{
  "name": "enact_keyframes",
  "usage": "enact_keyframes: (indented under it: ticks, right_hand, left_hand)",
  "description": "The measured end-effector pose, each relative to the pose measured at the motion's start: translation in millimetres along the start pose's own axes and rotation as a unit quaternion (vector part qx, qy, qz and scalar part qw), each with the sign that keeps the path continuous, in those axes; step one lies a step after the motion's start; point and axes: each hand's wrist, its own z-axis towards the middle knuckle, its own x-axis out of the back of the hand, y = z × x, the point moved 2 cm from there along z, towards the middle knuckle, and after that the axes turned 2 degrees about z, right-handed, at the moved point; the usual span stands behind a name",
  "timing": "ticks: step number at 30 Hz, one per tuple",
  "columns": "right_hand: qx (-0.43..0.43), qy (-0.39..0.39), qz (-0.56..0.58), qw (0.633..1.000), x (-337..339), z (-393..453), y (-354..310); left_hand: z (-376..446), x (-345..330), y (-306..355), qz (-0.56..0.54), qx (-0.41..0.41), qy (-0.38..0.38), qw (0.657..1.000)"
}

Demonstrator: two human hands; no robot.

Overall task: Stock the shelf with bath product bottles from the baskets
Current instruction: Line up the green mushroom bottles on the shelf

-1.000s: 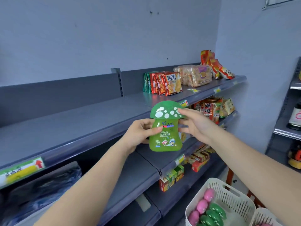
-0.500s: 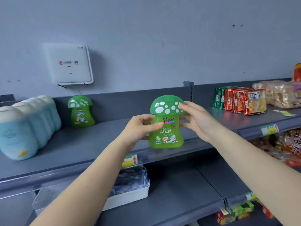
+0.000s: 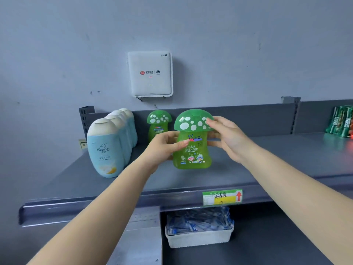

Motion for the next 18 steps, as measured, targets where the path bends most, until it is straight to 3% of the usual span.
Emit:
enact_keyframes:
  ticks: [10, 18]
  right_hand:
    - [-0.007, -0.032, 0.019, 0.999, -51, 41, 32]
    - [-0.003, -0.021, -0.042, 0.999, -55, 73, 51]
  left_hand:
    - [12, 52, -28, -0.012, 0.0, 0.052, 0.999]
    - [35, 59, -44, 0.027, 0.021, 0.103, 0.994]
